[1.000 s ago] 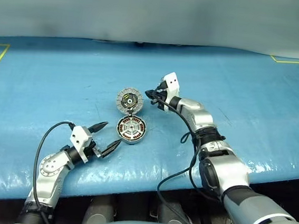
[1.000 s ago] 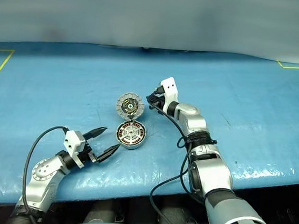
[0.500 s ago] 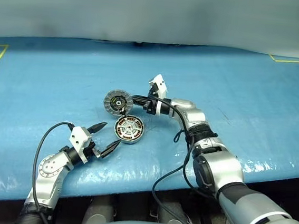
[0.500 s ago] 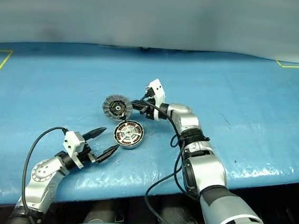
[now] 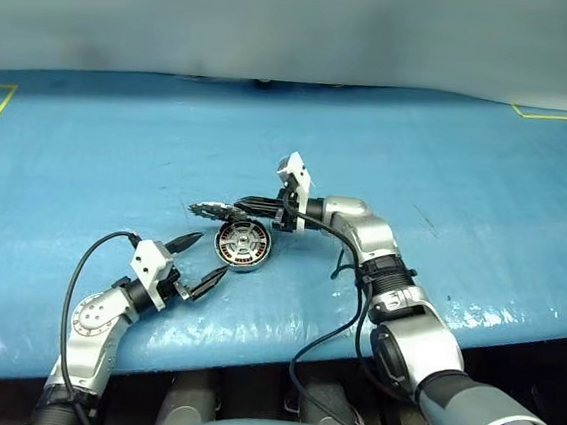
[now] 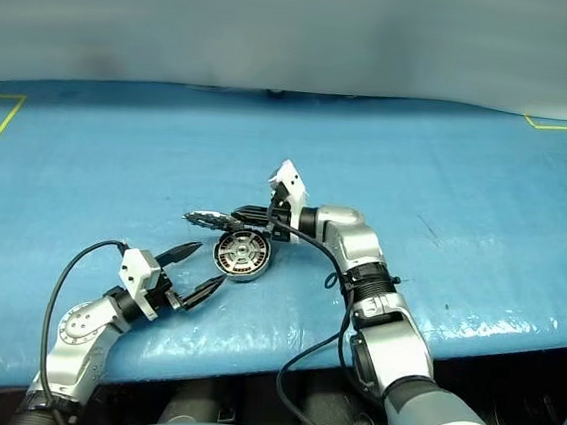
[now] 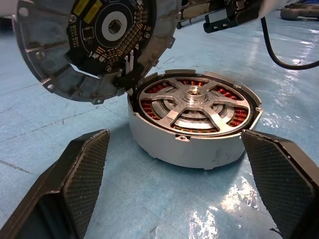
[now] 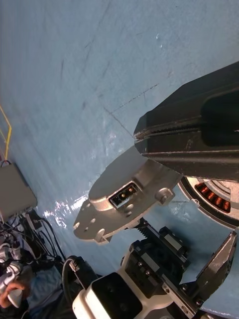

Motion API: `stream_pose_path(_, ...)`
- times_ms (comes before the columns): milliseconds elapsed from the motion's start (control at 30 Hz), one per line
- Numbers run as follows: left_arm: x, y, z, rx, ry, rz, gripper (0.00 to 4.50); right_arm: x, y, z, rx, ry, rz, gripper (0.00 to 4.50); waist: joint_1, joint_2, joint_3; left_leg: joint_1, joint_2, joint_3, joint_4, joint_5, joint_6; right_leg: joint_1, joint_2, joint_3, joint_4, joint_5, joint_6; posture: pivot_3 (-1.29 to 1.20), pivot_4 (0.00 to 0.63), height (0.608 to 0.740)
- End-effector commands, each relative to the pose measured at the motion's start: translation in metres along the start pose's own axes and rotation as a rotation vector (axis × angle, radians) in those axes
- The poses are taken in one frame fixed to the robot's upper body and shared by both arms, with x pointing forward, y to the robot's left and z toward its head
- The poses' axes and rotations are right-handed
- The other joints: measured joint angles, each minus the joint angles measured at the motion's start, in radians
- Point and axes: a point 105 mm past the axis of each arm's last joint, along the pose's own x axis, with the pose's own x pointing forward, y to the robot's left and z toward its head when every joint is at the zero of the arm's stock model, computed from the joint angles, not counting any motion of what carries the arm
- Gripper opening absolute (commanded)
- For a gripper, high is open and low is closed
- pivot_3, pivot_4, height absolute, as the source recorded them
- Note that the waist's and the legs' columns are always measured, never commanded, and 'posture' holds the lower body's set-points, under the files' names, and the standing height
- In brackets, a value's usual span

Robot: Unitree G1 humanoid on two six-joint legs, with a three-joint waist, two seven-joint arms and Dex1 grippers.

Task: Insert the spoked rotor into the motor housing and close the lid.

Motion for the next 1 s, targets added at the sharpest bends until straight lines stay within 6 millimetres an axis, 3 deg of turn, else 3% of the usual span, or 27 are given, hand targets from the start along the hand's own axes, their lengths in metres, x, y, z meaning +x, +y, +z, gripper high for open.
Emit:
stream_pose_path(33,-0.003,0.004,0.011,0.038,-0.026,0.012,4.5,-0.01,-0.02,0.045,-0.103,-0.202,-0.187,0.02,0.001,0.0,0.0,0.0,0.0,0.0,0.0,0.0,0.0,0.0,0.0,0.0,0.0,0.0,0.0,0.0,0.15,0.74)
stream_pose_path(200,-0.007,0.008,0.011,0.052,-0.024,0.053,4.5,-0.031,-0.025,0.056,-0.185,-0.273,-0.3,0.02,0.002,0.0,0.0,0.0,0.0,0.0,0.0,0.0,0.0,0.0,0.0,0.0,0.0,-0.001,0.002,0.0,0.15,0.74)
stream_pose_path(333,-0.015,0.019,0.015,0.061,-0.039,0.131,4.5,-0.058,-0.024,0.043,-0.206,-0.257,-0.4,0.02,0.007,0.0,0.0,-0.001,0.0,-0.001,-0.001,0.0,0.0,0.0,0.0,0.0,-0.001,-0.001,0.001,0.0,0.15,0.74)
stream_pose_path(533,-0.023,0.04,0.017,0.093,-0.023,0.275,4.5,-0.089,-0.003,0.028,-0.163,-0.279,-0.467,0.02,0.006,0.001,0.0,0.0,0.0,0.0,0.0,0.0,0.0,0.0,0.0,0.0,0.0,-0.003,0.004,0.0,0.15,0.74)
stream_pose_path(667,-0.022,0.05,0.016,0.084,-0.006,0.327,4.5,-0.093,0.02,0.007,-0.111,-0.229,-0.429,0.02,0.01,0.0,0.0,0.001,0.001,-0.001,0.0,0.0,-0.001,0.001,0.0,0.0,0.0,-0.003,0.004,0.0,0.15,0.74)
stream_pose_path(1000,-0.006,0.061,0.018,0.108,0.003,0.358,1.24,-0.099,0.036,-0.015,-0.037,-0.175,-0.436,0.0,0.016,0.0,0.0,0.0,0.0,-0.002,0.001,0.0,0.0,0.001,0.0,0.0,-0.001,-0.003,0.004,0.0,0.15,0.74)
